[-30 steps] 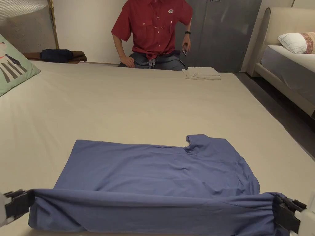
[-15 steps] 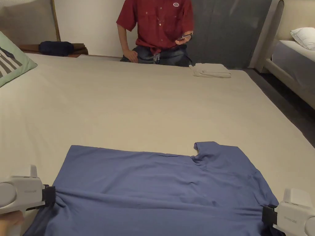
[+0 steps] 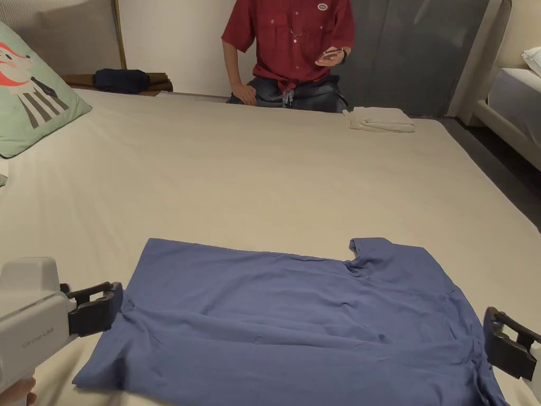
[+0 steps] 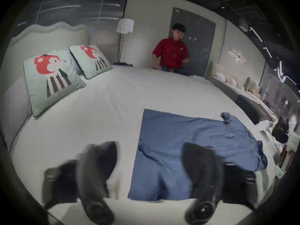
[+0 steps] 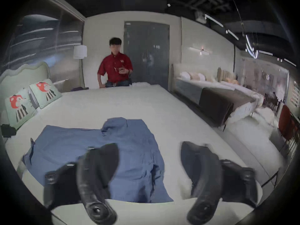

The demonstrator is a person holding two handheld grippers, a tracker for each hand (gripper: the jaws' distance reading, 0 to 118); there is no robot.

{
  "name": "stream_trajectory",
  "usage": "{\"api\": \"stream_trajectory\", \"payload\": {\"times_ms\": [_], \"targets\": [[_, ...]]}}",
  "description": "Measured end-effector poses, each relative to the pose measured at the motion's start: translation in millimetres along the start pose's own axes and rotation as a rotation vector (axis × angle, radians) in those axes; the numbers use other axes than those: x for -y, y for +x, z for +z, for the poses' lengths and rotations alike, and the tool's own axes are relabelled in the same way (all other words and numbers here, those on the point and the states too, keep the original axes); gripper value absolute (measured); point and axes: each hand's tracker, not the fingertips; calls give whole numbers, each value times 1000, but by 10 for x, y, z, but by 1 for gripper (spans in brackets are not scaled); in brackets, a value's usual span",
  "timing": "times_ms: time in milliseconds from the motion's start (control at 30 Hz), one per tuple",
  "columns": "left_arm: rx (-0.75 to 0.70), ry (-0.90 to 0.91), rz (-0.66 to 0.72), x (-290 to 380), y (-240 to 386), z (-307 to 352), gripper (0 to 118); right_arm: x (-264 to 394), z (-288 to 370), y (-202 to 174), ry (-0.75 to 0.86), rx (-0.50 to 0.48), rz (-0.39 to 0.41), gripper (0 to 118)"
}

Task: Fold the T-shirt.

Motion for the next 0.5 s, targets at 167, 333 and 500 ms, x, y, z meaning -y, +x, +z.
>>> {"api": "stream_trajectory", "payload": {"times_ms": [167, 333, 500], "targets": [[-21, -5, -38, 160, -18, 146, 0, 69, 241, -28, -19, -44, -4, 0], [-7, -82, -30, 251, -113, 160, 0, 170, 346, 10, -42, -59, 0, 0], [-23, -152, 34, 350, -262, -55, 3, 256, 370, 71, -69, -59, -5, 0]]}}
